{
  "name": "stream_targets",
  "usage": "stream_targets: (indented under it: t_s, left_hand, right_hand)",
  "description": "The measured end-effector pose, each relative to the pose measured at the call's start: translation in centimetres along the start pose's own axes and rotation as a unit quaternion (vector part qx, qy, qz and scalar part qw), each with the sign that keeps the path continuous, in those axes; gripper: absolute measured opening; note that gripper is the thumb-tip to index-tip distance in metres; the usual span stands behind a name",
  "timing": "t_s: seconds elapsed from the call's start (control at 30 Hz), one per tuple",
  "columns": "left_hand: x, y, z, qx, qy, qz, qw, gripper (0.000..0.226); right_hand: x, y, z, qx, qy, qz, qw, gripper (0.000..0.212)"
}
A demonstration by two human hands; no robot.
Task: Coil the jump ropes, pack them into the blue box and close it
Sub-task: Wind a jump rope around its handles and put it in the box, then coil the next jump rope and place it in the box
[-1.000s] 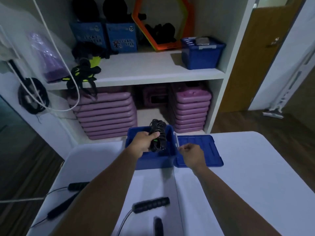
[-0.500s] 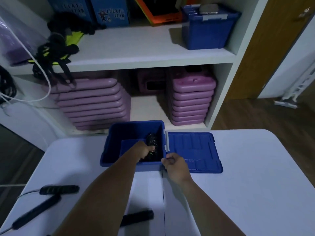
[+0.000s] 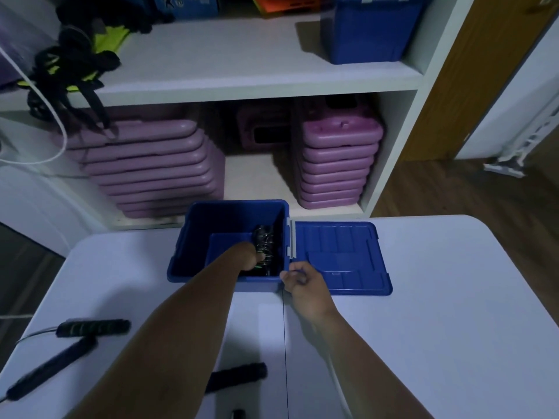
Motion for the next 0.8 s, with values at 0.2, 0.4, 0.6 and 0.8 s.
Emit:
stream_targets:
  t_s: [0.2,0.4,0.6,0.8]
  left_hand:
    - [-0.2,1.0,1.1,-0.006,-0.026,0.006,1.000,0.051]
    - [-1.7,3.6,4.2,0.116,-0.078,0.007,0.990,0.051]
    - [-4.2,4.7,11.6,0.263,-0.204,0.045,0.942,0.035]
    - [-8.3,0.2,18.5,0.252,-0.277,0.087,0.923,0.027]
  right_hand:
    - [-1.3,0.4,0.7,0.028,0.033,0.064,0.997,0.009]
    - [-0.9,1.2,3.8,0.094,0.020,0.064,0.993,0.017]
    - [1.0,0.9,9.0,0.117,0.017,0.145,0.982,0.017]
    - [5.2,-1.0,15.9,0.123,-0.014,0.177,0.977,0.013]
Point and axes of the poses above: each hand's wrist, its own z-axis away from the middle knuckle, its own y-axis out of the back of the hand, x = y × z, the point moved 7 cm from there along -z, towards the middle knuckle, and after that the axes turned 6 degrees about x, right-handed, at the moved point
